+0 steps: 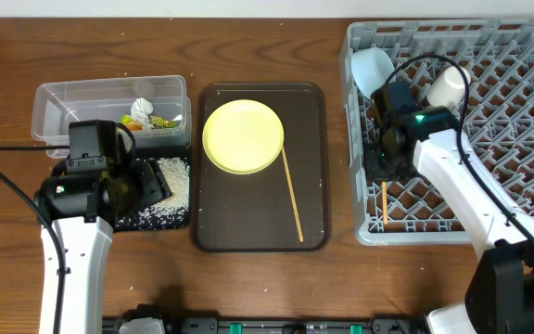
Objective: Sort waste into correct bins and load items into the dishwasher rack
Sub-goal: 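Carry the chopstick right and drop it into the rack, then return the right gripper to the tray and grasp the second chopstick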
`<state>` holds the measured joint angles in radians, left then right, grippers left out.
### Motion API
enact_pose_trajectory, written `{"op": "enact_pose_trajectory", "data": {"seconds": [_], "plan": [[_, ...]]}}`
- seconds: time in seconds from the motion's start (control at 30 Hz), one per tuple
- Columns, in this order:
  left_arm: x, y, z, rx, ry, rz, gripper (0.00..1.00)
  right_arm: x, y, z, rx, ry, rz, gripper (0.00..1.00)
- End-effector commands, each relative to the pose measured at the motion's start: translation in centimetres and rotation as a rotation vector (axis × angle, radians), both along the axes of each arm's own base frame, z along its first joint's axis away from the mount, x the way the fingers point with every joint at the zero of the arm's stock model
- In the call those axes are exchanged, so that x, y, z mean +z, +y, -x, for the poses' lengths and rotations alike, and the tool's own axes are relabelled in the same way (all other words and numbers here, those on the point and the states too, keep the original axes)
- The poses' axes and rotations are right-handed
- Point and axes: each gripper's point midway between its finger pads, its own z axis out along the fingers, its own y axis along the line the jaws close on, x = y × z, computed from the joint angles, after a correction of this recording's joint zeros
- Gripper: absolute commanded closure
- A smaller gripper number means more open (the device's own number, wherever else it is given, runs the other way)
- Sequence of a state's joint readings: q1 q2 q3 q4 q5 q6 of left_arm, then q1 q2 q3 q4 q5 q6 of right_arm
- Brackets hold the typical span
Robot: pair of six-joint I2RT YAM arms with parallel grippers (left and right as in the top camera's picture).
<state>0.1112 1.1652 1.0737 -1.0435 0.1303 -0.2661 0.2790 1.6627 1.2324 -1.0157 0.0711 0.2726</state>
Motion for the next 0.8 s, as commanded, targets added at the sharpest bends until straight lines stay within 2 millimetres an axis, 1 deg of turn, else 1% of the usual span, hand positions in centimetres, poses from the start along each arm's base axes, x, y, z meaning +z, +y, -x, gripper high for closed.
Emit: {"op": "enact_pose_trajectory", "data": {"seconds": [0.0,0.13,0.2,0.3,0.37,0.4,0.47,0.57,0.67,0.77], "plan": [[-0.3,0.3,0.2,0.018,0.012,-0.006,0.28,-0.5,0.7,-0.2,0.030,-0.003,-0.023,0.97],[-0.3,0.3,0.2,0.018,0.013,-0.006,0.28,0.2,1.0,-0.8,0.032,-0.031,-0.030,0.80],[-0.3,0.3,0.2,0.018,0.013,-0.005,0.28,1.0,1.1,-1.3,0.040,-0.055,-0.036,0.71],[-0.3,0.3,0.2,0.018,0.013,-0.006,0.28,3.1,1.5,-2.4,0.041,-0.116,-0.053,0.67],[-0.3,0.3,0.2,0.018,0.013,-0.006,0.28,4.8,2.3,-3.1,0.053,-0.164,-0.083,0.67],[-0.3,0.3,0.2,0.018,0.012,-0.006,0.28,5.5,2.9,-3.3,0.064,-0.183,-0.105,0.68],[-0.3,0.3,0.2,0.018,0.012,-0.006,0.28,6.6,4.7,-3.6,0.101,-0.218,-0.165,0.69],[-0.3,0.3,0.2,0.018,0.012,-0.006,0.28,7.2,8.2,-3.4,0.177,-0.242,-0.253,0.67],[-0.3,0.3,0.2,0.018,0.012,-0.006,0.28,6.8,10.6,-2.7,0.239,-0.234,-0.267,0.67],[-0.3,0.3,0.2,0.018,0.012,-0.006,0.28,5.5,12.9,-1.5,0.305,-0.195,-0.264,0.64]]}}
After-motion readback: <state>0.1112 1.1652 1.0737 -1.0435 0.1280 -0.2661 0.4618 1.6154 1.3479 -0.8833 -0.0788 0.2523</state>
